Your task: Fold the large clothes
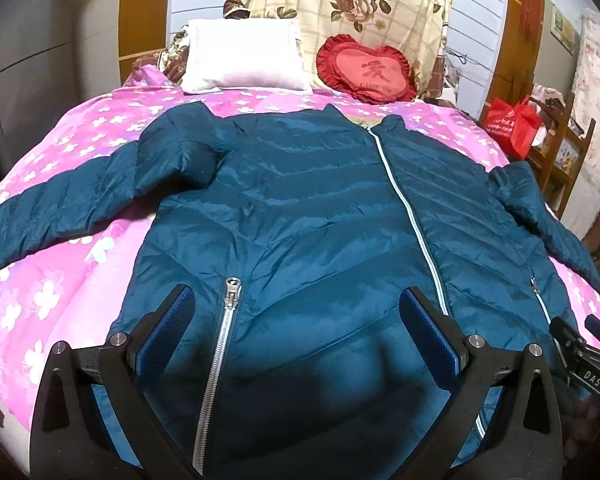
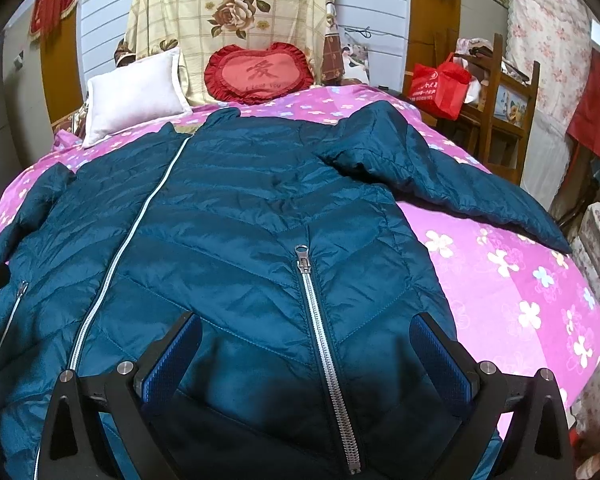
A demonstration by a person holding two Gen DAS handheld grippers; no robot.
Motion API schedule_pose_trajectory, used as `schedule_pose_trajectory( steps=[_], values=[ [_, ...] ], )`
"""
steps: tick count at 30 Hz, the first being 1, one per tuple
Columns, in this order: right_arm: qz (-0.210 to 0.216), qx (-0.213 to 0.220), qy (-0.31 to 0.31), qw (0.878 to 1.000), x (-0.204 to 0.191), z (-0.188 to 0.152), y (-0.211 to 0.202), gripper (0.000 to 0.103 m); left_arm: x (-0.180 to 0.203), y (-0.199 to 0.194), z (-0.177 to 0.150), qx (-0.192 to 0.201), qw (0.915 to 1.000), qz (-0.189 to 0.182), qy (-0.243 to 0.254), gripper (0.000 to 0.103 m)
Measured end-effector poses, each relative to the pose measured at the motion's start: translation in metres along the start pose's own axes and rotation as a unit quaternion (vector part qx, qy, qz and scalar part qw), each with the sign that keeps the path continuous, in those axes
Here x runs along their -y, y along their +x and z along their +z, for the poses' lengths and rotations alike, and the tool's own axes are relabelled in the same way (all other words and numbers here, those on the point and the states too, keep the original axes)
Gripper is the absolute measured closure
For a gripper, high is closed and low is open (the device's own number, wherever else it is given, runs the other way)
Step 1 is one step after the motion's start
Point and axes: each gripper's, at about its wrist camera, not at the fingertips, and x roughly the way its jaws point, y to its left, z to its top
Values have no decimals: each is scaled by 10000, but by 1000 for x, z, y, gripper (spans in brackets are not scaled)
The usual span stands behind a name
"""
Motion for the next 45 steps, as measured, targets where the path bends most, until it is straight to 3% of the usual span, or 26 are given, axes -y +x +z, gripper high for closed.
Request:
schedule_pose_trajectory(
  steps=[8,23,30,35,45],
  values=[
    [2,1,6,10000,0,0,0,0,-2,11,-8,-233,9994,-197,-151,1],
    [18,-35,-29,10000,-3,-3,1,0,-3,27,-28,-535,9984,-99,-171,1],
    [470,190,67,9987,-8,-3,-8,0,0,31,-32,-564,9983,165,-48,1],
    [609,87,-123,9980,-20,-8,-8,0,3,34,-32,-608,9978,246,41,1],
    [119,160,-152,9997,-14,-7,-10,0,0,35,-32,-661,9977,158,24,1]
  ],
)
